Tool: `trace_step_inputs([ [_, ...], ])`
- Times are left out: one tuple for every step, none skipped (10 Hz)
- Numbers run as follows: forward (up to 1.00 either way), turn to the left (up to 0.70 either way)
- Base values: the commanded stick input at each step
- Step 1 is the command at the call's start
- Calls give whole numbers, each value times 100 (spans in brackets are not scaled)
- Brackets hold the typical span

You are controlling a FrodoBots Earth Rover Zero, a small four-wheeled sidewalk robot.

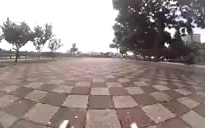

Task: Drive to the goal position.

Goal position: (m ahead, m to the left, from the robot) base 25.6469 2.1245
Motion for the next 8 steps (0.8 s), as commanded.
trace_step_inputs([
  [100,0],
  [100,0],
  [100,0],
  [100,0],
  [100,0],
  [100,0],
  [100,0],
  [100,0],
])
